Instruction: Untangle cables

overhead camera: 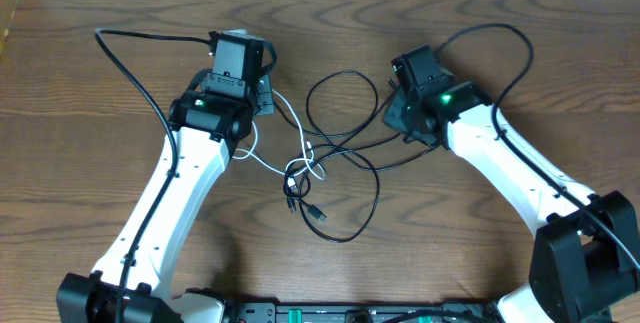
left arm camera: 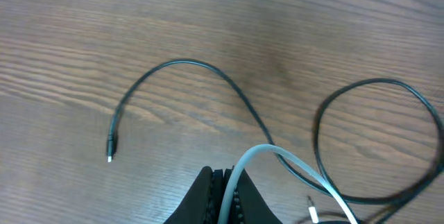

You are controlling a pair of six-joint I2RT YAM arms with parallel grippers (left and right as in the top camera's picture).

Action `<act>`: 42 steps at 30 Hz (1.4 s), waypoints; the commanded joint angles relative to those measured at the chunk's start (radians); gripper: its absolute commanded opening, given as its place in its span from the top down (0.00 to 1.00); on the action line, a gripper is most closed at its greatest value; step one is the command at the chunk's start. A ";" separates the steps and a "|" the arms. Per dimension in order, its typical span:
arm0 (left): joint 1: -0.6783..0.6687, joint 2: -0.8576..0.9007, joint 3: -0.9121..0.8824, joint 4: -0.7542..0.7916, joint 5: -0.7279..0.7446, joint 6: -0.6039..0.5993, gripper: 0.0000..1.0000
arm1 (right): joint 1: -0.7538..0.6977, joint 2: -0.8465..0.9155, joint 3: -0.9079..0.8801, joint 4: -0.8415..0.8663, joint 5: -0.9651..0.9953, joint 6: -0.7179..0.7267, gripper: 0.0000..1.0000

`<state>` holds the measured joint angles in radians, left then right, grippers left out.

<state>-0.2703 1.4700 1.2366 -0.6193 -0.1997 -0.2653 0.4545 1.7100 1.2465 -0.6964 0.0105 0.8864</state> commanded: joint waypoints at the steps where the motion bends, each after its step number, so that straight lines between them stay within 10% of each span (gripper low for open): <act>1: 0.000 -0.008 0.011 0.006 0.034 -0.009 0.93 | 0.067 0.011 0.008 0.005 -0.149 -0.054 0.66; 26: 0.000 -0.008 0.011 0.006 0.034 -0.009 0.92 | 0.316 0.300 0.008 0.288 0.025 0.259 0.56; 30: 0.000 -0.008 0.011 0.006 0.034 -0.009 0.92 | 0.309 0.299 0.008 0.278 0.047 0.269 0.69; 33: 0.000 -0.008 0.011 0.003 0.034 -0.009 0.92 | 0.293 0.299 0.008 0.256 0.071 0.269 0.99; 42: 0.000 -0.007 0.011 -0.028 0.035 -0.009 0.93 | 0.154 0.291 0.008 0.104 0.126 0.185 0.99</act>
<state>-0.2703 1.4700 1.2366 -0.6369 -0.1623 -0.2653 0.6708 1.9911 1.2663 -0.5476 0.0555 1.1294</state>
